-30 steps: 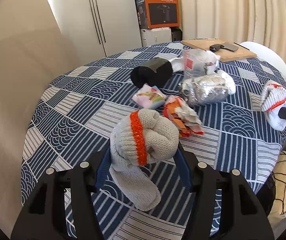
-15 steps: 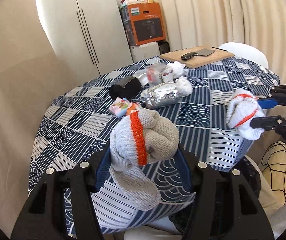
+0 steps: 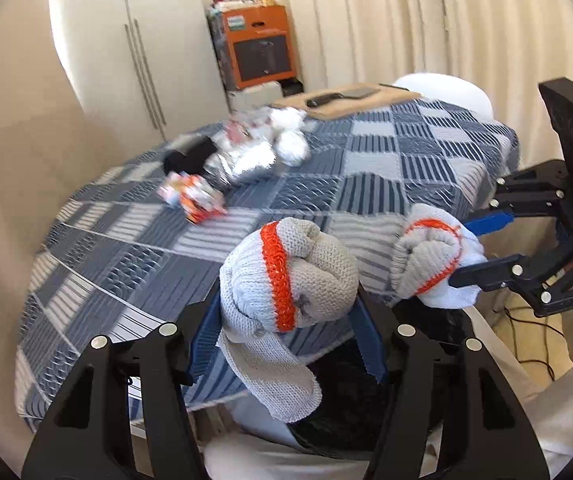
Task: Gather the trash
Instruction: 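Carry the held socks with both tools toward the black trash bin, then open both tools over the bin to drop the socks, then move both tools back over the table toward the remaining trash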
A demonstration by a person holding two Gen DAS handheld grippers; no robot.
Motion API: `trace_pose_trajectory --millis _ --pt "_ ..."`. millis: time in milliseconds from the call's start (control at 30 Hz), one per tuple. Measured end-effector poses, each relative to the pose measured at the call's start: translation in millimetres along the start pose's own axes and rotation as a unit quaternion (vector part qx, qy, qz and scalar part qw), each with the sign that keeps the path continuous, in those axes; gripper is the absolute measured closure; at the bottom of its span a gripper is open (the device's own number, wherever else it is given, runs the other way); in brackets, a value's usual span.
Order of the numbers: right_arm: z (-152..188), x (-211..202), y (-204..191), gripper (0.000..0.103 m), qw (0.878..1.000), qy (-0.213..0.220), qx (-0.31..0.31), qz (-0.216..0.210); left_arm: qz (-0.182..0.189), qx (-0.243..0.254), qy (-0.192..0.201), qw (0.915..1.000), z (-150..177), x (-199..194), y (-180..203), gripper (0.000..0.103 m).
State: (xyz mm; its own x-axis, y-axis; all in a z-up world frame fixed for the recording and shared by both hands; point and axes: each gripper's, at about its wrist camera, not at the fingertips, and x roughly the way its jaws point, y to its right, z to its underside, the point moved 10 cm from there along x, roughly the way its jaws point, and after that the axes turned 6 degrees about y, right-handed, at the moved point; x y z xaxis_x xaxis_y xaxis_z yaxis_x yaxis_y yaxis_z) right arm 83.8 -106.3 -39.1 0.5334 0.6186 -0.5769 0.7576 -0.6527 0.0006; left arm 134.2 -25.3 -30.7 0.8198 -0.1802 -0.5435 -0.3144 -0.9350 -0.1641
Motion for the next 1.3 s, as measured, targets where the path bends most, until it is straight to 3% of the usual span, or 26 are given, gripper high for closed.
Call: trace_pose_trajectory --millis 233,533,600,633,667,767,1000,1300 --pt "25.9 9.4 -12.0 0.069 0.999 -0.031 0.004 -0.018 0.043 0.003 -0.041 0.9982 36.2 14.8 31.1 0.043" --pt "52.4 34.8 -20.1 0.066 0.997 -0.065 0.008 -0.039 0.052 -0.005 -0.086 0.995 69.4 32.9 40.1 0.039" --pt "56.3 37.4 -18.1 0.051 0.997 -0.067 0.002 -0.028 0.039 0.002 -0.076 0.9964 69.3 30.7 40.3 0.007" --pt "56.6 37.1 -16.4 0.035 0.998 -0.063 0.0 -0.022 0.036 0.005 -0.066 0.9972 67.7 28.2 40.4 0.005" --pt "56.2 35.6 -14.5 0.025 0.998 -0.057 0.001 -0.02 0.04 0.008 -0.062 0.9973 66.6 26.3 41.1 0.006" --pt "54.6 30.5 -10.0 0.017 0.999 -0.048 0.009 -0.02 0.05 0.007 -0.056 0.9972 64.3 23.1 42.2 0.006" --pt "53.8 22.6 -4.3 0.017 0.999 -0.043 -0.012 0.006 0.056 0.003 -0.04 0.9976 56.6 22.2 38.8 0.006" --pt "40.4 13.0 0.3 0.016 0.999 -0.028 -0.019 0.028 0.026 -0.022 0.003 0.9994 37.3 14.0 9.0 0.006"
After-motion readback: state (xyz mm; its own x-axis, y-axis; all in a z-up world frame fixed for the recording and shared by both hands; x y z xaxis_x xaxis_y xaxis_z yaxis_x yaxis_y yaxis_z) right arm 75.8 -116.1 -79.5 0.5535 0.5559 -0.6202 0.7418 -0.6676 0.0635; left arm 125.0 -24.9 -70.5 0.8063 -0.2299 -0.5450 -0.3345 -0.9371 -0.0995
